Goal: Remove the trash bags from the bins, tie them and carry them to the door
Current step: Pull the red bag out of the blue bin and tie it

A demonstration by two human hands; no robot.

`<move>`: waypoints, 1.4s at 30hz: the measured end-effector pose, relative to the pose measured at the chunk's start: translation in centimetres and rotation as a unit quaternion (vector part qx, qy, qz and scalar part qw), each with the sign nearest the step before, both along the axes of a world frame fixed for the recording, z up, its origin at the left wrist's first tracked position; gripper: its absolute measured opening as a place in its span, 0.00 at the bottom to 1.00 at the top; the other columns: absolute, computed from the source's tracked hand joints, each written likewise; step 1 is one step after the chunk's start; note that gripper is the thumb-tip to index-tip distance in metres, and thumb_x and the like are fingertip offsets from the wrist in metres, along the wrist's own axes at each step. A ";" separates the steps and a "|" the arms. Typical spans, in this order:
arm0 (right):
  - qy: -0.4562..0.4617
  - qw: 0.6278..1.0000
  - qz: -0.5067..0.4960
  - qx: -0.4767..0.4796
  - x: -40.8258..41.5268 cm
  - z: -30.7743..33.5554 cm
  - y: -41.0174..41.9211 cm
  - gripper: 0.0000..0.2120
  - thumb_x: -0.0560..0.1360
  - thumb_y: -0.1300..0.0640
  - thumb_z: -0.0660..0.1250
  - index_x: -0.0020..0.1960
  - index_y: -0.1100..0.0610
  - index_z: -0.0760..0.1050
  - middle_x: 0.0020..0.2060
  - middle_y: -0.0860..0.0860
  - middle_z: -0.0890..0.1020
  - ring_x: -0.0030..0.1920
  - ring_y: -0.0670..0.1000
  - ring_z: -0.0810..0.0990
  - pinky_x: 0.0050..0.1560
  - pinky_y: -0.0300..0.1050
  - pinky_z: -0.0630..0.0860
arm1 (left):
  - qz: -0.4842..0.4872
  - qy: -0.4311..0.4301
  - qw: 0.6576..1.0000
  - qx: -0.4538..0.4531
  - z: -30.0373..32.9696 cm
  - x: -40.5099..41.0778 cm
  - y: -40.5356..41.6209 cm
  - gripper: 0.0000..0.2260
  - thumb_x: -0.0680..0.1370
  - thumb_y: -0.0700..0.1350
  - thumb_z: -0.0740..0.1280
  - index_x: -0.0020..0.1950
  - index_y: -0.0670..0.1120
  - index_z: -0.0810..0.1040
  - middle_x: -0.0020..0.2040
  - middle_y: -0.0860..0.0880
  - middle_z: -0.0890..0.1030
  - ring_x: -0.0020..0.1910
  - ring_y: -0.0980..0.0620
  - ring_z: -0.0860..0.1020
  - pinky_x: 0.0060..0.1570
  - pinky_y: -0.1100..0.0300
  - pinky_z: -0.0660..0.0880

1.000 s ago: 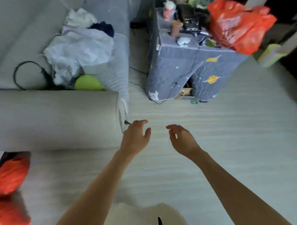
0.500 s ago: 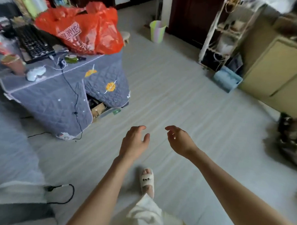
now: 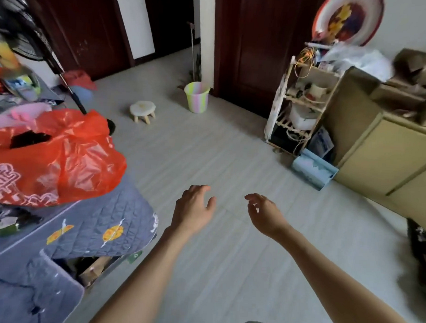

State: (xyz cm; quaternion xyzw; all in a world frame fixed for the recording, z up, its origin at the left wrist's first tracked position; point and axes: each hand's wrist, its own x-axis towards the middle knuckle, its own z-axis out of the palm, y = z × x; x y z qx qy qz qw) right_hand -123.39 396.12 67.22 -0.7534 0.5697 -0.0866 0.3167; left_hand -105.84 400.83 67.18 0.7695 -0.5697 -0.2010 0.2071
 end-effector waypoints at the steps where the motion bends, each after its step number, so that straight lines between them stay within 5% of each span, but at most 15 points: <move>1: -0.002 1.000 -0.003 0.003 0.5 -0.1 -2.5 0.16 0.78 0.60 0.55 0.65 0.57 0.70 0.61 0.56 0.76 0.62 0.54 0.74 0.62 0.43 0.68 | -0.001 0.003 1.000 -0.002 0.0 0.6 -2.6 0.18 0.78 0.49 0.59 0.67 0.46 0.69 0.67 0.47 0.71 0.66 0.47 0.69 0.63 0.54 0.67; 14: -0.010 0.995 0.097 0.000 18.8 1.5 -43.3 0.16 0.78 0.59 0.54 0.64 0.55 0.70 0.60 0.57 0.78 0.61 0.57 0.74 0.60 0.44 0.69 | 0.124 0.000 0.992 -0.016 2.1 17.6 -38.5 0.17 0.78 0.48 0.61 0.65 0.45 0.71 0.65 0.46 0.73 0.65 0.47 0.70 0.63 0.54 0.68; 27: -0.040 0.965 0.260 -0.009 56.6 0.8 -72.2 0.15 0.78 0.60 0.55 0.63 0.57 0.71 0.57 0.57 0.79 0.59 0.56 0.75 0.59 0.42 0.69 | 0.272 0.024 0.962 -0.033 0.3 52.1 -63.2 0.17 0.78 0.47 0.61 0.66 0.45 0.71 0.66 0.46 0.72 0.66 0.49 0.70 0.66 0.56 0.64; 38: -0.053 0.947 0.315 -0.019 86.2 1.6 -95.8 0.15 0.78 0.61 0.55 0.63 0.58 0.72 0.58 0.57 0.79 0.58 0.56 0.76 0.54 0.38 0.67 | 0.294 0.035 0.954 -0.047 2.3 80.5 -85.6 0.16 0.79 0.46 0.60 0.66 0.47 0.70 0.61 0.43 0.74 0.56 0.44 0.76 0.58 0.54 0.71; 42: -0.067 0.939 0.337 -0.020 99.1 2.3 -105.4 0.15 0.78 0.61 0.55 0.62 0.57 0.72 0.58 0.56 0.79 0.58 0.55 0.76 0.52 0.38 0.67 | 0.330 0.030 0.941 -0.068 3.2 92.4 -94.3 0.16 0.79 0.46 0.60 0.67 0.46 0.69 0.66 0.46 0.71 0.63 0.46 0.72 0.62 0.58 0.66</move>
